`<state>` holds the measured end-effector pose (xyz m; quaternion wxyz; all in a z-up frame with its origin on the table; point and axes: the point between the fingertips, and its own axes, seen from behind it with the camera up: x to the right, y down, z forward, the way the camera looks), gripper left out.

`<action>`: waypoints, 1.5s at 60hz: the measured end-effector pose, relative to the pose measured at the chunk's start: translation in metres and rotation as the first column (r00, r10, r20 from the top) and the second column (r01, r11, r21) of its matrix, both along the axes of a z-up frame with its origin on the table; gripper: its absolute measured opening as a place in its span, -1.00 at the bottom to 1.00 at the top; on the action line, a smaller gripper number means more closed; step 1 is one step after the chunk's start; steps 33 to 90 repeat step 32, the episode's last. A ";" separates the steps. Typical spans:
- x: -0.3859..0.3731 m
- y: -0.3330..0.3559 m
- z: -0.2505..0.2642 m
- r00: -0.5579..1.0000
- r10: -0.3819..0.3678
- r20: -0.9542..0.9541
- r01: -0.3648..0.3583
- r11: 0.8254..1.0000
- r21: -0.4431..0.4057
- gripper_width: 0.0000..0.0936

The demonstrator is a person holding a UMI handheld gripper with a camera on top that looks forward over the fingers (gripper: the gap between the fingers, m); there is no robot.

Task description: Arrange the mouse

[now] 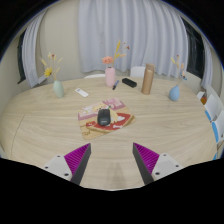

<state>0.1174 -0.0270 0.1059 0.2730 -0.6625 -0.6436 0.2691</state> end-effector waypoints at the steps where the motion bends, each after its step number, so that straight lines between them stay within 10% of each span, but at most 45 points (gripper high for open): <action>1: 0.009 0.001 0.001 1.000 -0.004 0.001 0.004 1.000 0.001 0.84; 28: 0.139 0.009 0.011 0.999 -0.049 -0.007 0.049 0.996 0.078 0.82; 90: 0.143 0.012 0.010 0.998 -0.058 -0.010 0.059 0.994 0.088 0.82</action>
